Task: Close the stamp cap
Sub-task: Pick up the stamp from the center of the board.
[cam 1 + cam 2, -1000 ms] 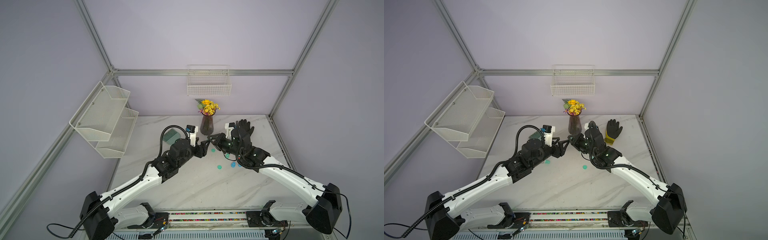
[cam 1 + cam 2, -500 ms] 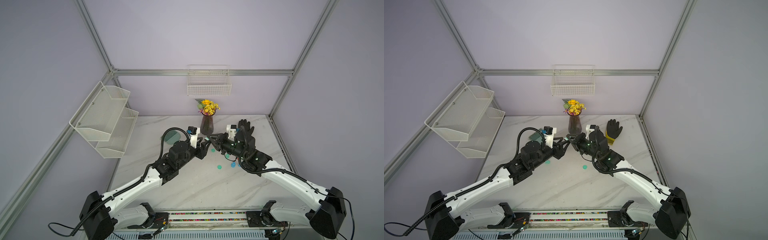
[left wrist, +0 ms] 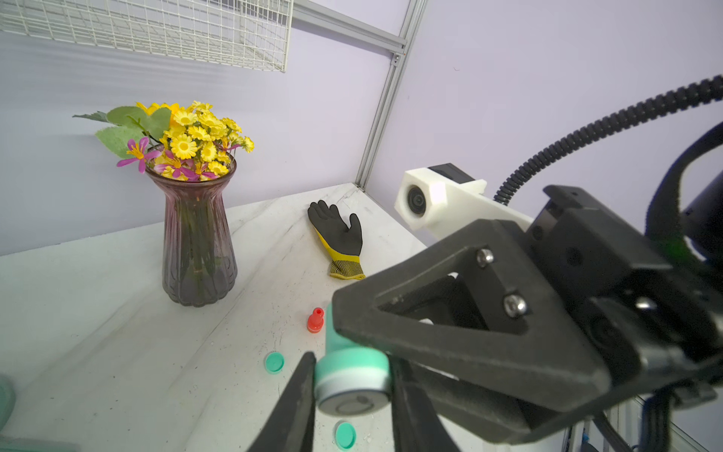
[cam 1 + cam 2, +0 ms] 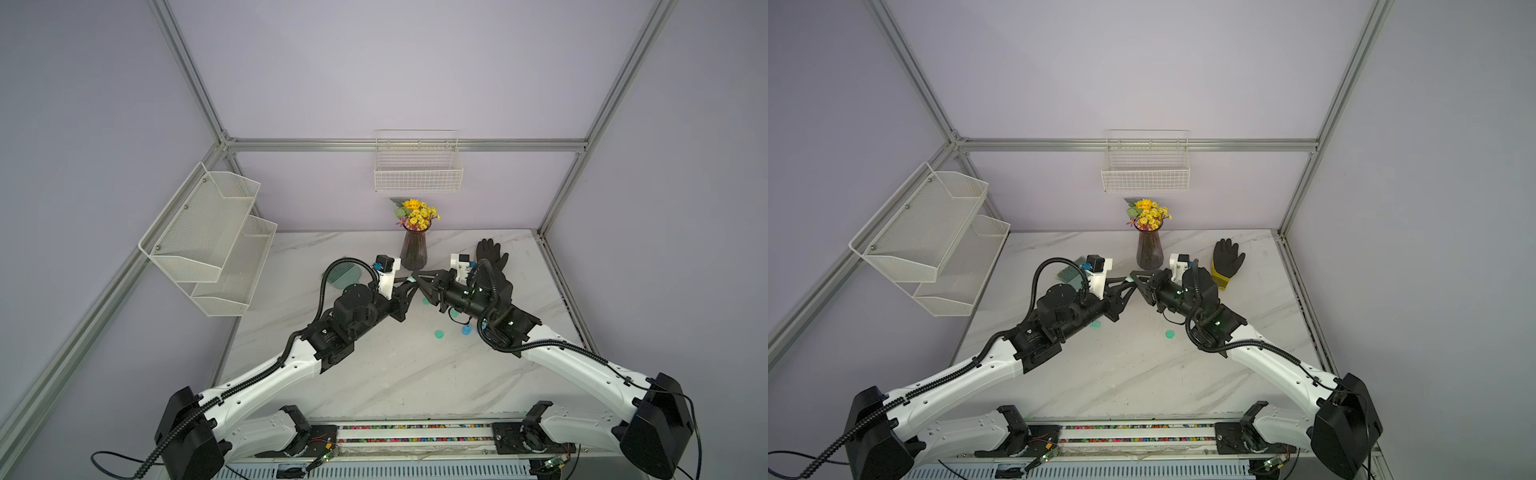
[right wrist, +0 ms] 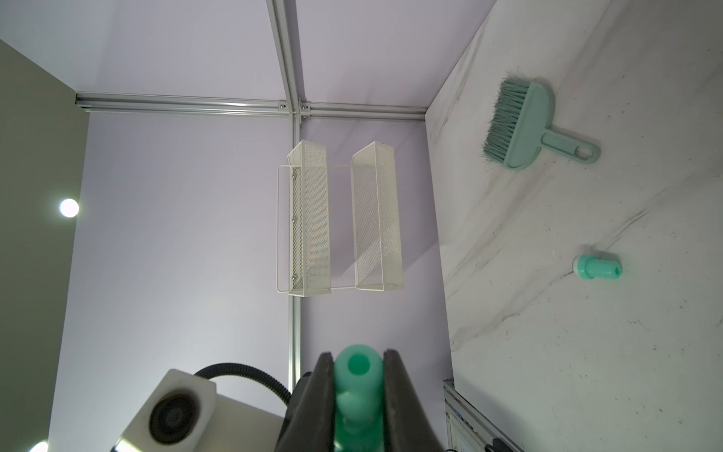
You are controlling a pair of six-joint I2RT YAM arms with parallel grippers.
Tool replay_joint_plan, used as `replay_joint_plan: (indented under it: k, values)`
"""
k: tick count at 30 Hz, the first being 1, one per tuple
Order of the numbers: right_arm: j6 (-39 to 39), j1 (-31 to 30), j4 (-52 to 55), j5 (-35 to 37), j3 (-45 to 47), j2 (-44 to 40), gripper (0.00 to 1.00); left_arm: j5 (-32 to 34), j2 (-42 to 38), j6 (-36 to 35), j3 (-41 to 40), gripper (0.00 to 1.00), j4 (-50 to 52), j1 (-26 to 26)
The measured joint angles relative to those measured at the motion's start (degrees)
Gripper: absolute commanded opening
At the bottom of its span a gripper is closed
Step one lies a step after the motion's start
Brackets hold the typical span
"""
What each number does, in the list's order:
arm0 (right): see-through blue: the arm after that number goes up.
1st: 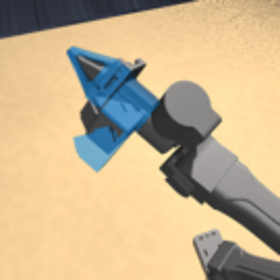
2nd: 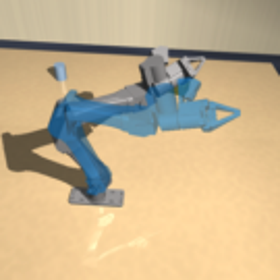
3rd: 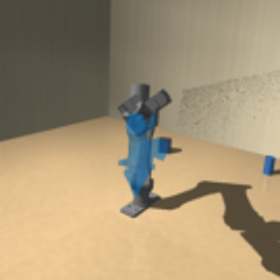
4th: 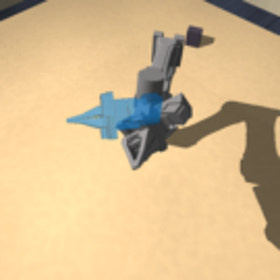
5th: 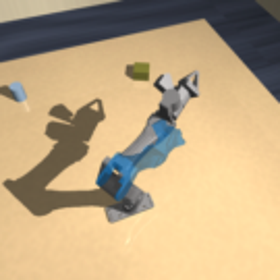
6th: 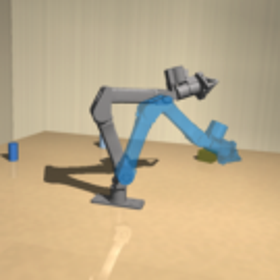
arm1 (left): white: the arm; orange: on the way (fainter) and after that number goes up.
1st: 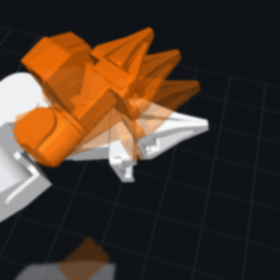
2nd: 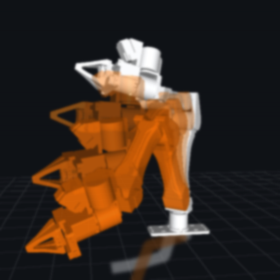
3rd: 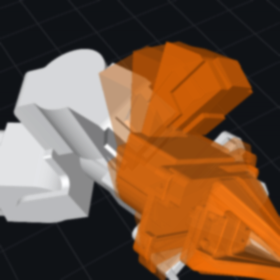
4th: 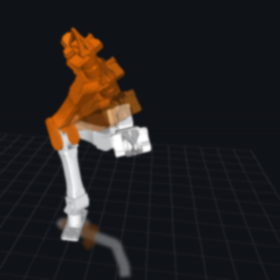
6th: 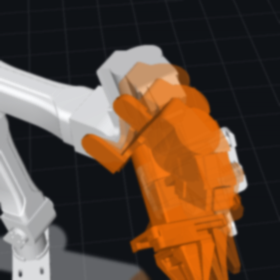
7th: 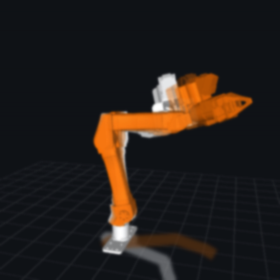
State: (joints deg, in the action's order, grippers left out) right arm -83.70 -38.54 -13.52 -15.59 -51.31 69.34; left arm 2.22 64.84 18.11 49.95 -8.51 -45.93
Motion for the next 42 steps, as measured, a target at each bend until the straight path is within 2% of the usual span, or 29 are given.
replay_joint_plan:
  k: [3, 5, 12, 17, 23, 29, 36, 42]
  values:
    - [0.72, 1.16, -0.55, -2.99, 0.24, -1.42, 0.38, -1.62, -1.57, -1.40, -0.04, 0.18, 0.00, -0.02]
    - [1.88, 3.02, -0.85, -6.62, 0.39, -2.73, 0.43, -3.58, -3.21, -3.56, -0.20, 0.15, -0.04, -0.02]
    - [6.60, 13.66, -2.38, -24.06, -0.98, -5.57, 0.43, -15.54, -9.42, -13.05, 0.09, 0.14, 1.62, 0.04]
    - [9.14, 13.90, -4.15, -36.76, -5.53, -4.44, 0.46, -23.30, -9.66, -18.53, 2.82, 0.13, 5.42, 0.02]
    - [10.29, 13.90, -5.33, -46.05, -6.82, -4.59, 0.47, -25.88, -9.73, -20.96, 4.11, 0.12, 7.17, 0.04]
    - [17.57, 13.90, 4.63, -49.92, -9.46, -5.11, 0.47, -26.08, -9.73, -20.96, 4.11, 0.12, 7.45, 0.02]
    - [22.73, 13.77, 12.22, -50.34, -10.40, -5.60, 0.46, -26.27, -9.73, -20.94, 4.11, 0.11, 7.41, 0.02]
    - [23.10, 12.20, 12.98, -50.23, -10.38, -5.57, 0.37, -26.47, -9.66, -20.90, 4.11, 0.11, 7.34, 0.02]
